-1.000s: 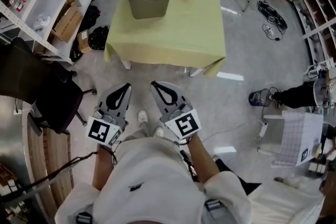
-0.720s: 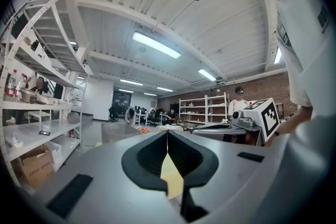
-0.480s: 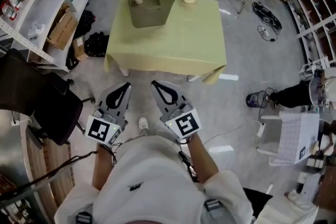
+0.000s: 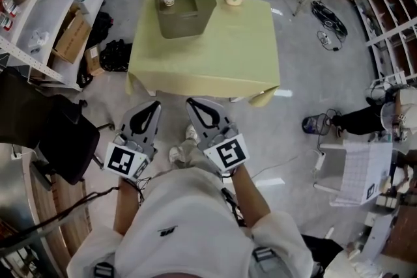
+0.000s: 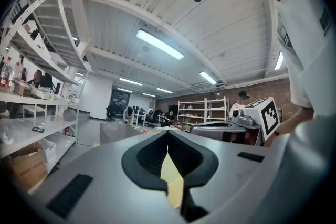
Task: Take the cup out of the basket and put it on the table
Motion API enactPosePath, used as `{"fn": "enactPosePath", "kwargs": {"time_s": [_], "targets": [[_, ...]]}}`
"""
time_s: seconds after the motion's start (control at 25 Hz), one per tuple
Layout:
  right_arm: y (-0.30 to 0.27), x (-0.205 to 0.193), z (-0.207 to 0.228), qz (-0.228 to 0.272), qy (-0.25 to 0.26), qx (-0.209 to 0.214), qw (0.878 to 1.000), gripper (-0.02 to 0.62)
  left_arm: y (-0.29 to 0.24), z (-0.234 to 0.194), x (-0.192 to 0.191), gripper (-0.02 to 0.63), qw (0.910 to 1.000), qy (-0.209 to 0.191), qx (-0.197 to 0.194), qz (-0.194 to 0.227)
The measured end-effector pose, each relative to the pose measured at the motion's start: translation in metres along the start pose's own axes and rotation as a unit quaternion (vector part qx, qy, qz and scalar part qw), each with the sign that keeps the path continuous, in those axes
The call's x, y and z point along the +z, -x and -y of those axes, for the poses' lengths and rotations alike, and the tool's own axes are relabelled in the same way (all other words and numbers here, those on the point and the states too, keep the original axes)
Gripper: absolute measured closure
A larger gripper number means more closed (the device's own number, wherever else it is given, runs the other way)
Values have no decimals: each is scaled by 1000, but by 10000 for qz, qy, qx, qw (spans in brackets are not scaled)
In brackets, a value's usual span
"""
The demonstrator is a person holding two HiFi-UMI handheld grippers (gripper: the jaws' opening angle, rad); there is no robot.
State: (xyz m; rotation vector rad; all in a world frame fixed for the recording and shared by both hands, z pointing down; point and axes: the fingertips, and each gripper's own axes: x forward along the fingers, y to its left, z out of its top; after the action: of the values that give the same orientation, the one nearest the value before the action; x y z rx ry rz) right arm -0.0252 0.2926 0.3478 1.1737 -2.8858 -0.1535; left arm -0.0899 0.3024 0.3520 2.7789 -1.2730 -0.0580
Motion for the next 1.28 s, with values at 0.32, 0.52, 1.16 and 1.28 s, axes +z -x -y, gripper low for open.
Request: {"fn": "enactPosePath", "kwargs": {"time_s": [0.32,0.52,1.16,1.28], "targets": [[-37,-17,46,-38,-113,178,9998,586,-48,-34,-2,595,9998,30,183,-77],[-54,-21,80,-17,-155,257,9995,586,-82,-49,2,595,9996,8,276,-100],[-85,-27,155,39,-18,743,9972,586,-163,-70,13,595,9974,-127,698,-90],[-89,-28,163,60,37,794,9968,586,-169,-73,13,595,9971,-155,744,-92]]}}
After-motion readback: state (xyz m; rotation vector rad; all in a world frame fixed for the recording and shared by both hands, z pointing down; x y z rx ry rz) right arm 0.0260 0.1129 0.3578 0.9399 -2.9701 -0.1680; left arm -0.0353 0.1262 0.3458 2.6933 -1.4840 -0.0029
